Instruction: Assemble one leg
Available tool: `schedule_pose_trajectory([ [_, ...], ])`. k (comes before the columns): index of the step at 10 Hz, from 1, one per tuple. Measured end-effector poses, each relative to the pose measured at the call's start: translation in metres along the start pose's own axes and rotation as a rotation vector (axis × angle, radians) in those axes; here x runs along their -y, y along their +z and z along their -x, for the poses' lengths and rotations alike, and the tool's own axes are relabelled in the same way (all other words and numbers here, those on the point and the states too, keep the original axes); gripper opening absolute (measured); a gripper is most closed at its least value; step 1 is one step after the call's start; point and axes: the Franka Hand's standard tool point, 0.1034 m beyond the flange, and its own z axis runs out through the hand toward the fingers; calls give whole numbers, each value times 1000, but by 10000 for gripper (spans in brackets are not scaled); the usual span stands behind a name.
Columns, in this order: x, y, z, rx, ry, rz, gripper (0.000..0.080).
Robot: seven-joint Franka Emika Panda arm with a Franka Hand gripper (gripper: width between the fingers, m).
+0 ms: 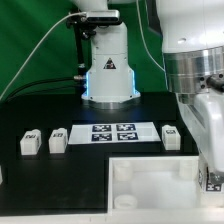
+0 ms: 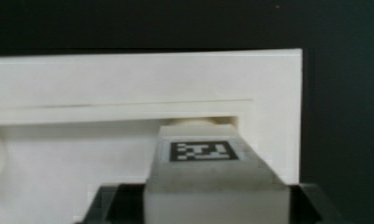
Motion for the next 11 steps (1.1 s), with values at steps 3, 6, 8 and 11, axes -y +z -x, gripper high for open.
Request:
schedule_pose_trajectory([
  [3,0,1,0,0,-41,1,493],
  [6,-7,1,14,-30,-449,16,634],
  [8,-6,2,9,-29,-646,20,647],
  [11,-4,0,5,-47,-1076,33,649],
])
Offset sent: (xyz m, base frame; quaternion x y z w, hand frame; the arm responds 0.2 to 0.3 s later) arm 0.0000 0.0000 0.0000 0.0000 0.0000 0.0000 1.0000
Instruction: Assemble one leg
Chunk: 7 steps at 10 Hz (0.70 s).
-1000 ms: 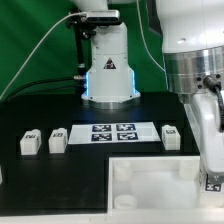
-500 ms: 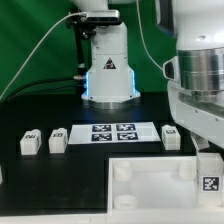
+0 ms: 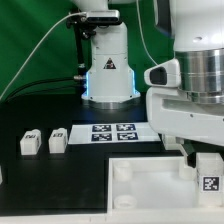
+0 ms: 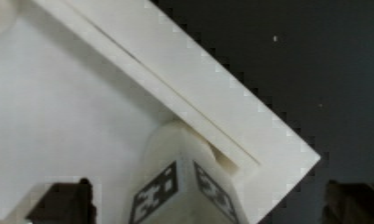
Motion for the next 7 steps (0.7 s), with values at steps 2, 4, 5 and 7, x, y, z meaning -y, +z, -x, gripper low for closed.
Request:
schedule_pose_trajectory([
  [2,1,0,2,-13,-319,25,649],
  [4,-2,2,-2,-15,-525,25,649],
  [5,-3,2,-6,-32,-518,19,649],
  [7,-3,2,-5,-31,-470,18,513],
])
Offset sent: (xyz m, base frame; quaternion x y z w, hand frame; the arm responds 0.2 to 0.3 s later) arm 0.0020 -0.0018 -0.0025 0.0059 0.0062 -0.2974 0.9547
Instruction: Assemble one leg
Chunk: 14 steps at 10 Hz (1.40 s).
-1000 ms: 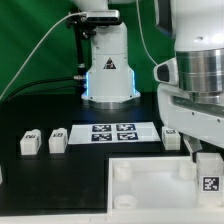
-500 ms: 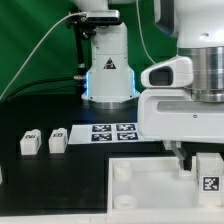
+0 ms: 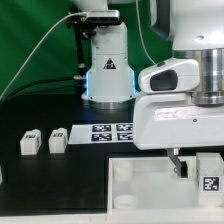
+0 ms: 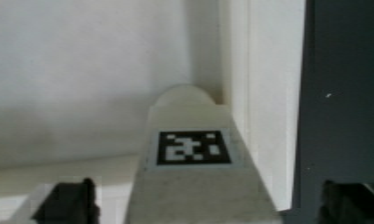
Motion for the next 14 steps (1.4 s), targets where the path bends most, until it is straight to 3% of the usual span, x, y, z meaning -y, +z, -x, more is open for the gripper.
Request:
schedule_pose_trajectory([
  [1,0,0,0,0,-2,0,513],
  [2,1,0,0,2,112,-8,374],
  [3,1,0,0,3,258,-9,295],
  [6,-1,0,-2,15,598,-10,295],
  [7,-2,1,-3,24,808,-22,295],
  [8,-3,2,-3,32,1013,-43,295],
  [10,-4,2,0,23,1418,-136,295],
  [14,-4,3,0,41,1729,-138,295],
])
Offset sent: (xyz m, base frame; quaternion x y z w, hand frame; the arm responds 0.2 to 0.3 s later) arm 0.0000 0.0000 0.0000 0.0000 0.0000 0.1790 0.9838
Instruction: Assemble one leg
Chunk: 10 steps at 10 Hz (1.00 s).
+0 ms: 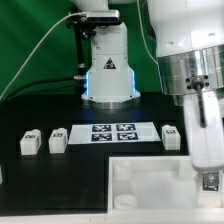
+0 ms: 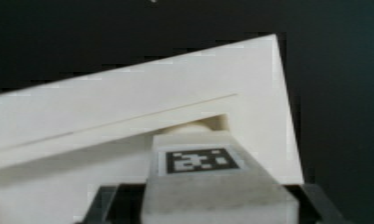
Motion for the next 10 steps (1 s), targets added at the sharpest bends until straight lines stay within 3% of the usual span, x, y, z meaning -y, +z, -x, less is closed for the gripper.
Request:
schedule_pose_trajectory([
  [2,0,-1,-3,-11,52,-31,295],
  [5,-1,0,-3,-13,29,-27,345],
  [6,-1,0,-3,-14,26,-26,537],
  [7,-1,1,-3,-14,20,-26,631],
  [8,-2,0,-1,-12,14,-25,631],
  [10,-3,-26,20,24,8,-51,648],
])
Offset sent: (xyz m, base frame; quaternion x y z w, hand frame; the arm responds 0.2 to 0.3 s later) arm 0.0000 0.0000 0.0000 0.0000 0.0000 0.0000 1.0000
